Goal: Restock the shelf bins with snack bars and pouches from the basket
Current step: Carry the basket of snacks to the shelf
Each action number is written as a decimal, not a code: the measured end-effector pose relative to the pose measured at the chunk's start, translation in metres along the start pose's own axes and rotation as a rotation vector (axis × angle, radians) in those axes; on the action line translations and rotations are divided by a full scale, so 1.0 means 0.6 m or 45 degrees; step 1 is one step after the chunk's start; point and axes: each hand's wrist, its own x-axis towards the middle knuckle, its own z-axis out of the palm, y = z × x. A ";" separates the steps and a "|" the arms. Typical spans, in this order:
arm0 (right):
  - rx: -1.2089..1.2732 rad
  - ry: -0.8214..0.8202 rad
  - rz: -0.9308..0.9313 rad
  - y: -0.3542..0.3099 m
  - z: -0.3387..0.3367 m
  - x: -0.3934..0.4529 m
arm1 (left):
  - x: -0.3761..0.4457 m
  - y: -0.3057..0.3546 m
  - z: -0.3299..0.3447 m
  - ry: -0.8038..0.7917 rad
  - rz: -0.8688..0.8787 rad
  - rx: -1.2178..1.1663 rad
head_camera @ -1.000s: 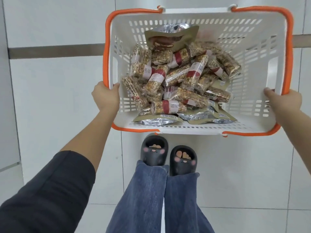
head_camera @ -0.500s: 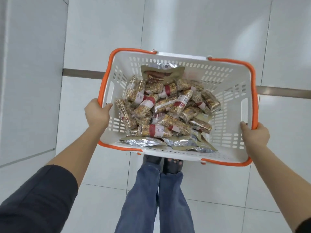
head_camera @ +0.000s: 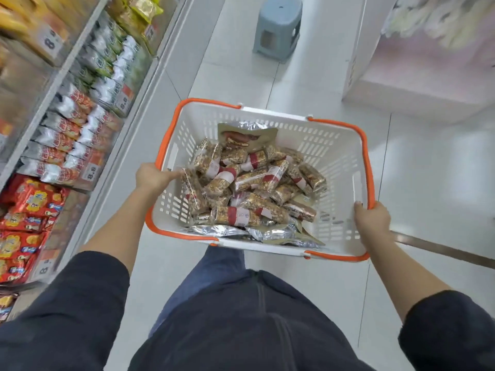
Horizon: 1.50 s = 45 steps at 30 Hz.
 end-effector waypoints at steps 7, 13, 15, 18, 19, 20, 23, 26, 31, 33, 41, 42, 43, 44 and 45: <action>-0.039 -0.046 -0.065 -0.241 0.056 0.093 | 0.142 0.084 -0.062 0.020 -0.179 -0.089; -0.011 0.001 -0.195 -0.437 0.081 0.213 | 0.262 0.222 -0.073 0.114 -0.184 -0.172; 0.015 -0.001 -0.204 -0.478 0.096 0.267 | 0.302 0.279 -0.062 0.124 -0.182 -0.207; 0.005 -0.039 -0.209 -0.535 0.122 0.355 | 0.368 0.358 -0.042 0.140 -0.228 -0.202; 0.003 -0.061 -0.214 -0.564 0.130 0.392 | 0.393 0.384 -0.033 0.142 -0.251 -0.198; -0.006 -0.084 -0.231 -0.598 0.135 0.429 | 0.416 0.412 -0.026 0.146 -0.273 -0.187; -0.010 -0.156 -0.286 -0.722 0.133 0.554 | 0.480 0.504 0.002 0.170 -0.345 -0.216; -0.020 -0.204 -0.323 -0.829 0.115 0.671 | 0.540 0.617 0.029 0.199 -0.384 -0.251; 0.000 -0.237 -0.252 -0.951 0.075 0.818 | 0.661 0.821 0.042 0.220 -0.283 -0.188; -0.010 -0.228 -0.274 -0.998 0.071 0.870 | 0.704 0.878 0.051 0.220 -0.261 -0.199; -0.136 -0.238 -0.324 -1.186 0.130 1.057 | 0.897 1.005 0.087 0.171 -0.324 -0.238; -0.144 -0.244 -0.327 -1.212 0.141 1.075 | 0.924 1.022 0.086 0.156 -0.327 -0.222; -0.157 -0.252 -0.329 -1.240 0.152 1.091 | 0.951 1.038 0.085 0.151 -0.338 -0.218; -0.176 -0.256 -0.328 -1.269 0.163 1.107 | 0.976 1.054 0.080 0.151 -0.352 -0.228; -0.198 -0.263 -0.329 -1.297 0.175 1.121 | 0.998 1.066 0.073 0.159 -0.370 -0.253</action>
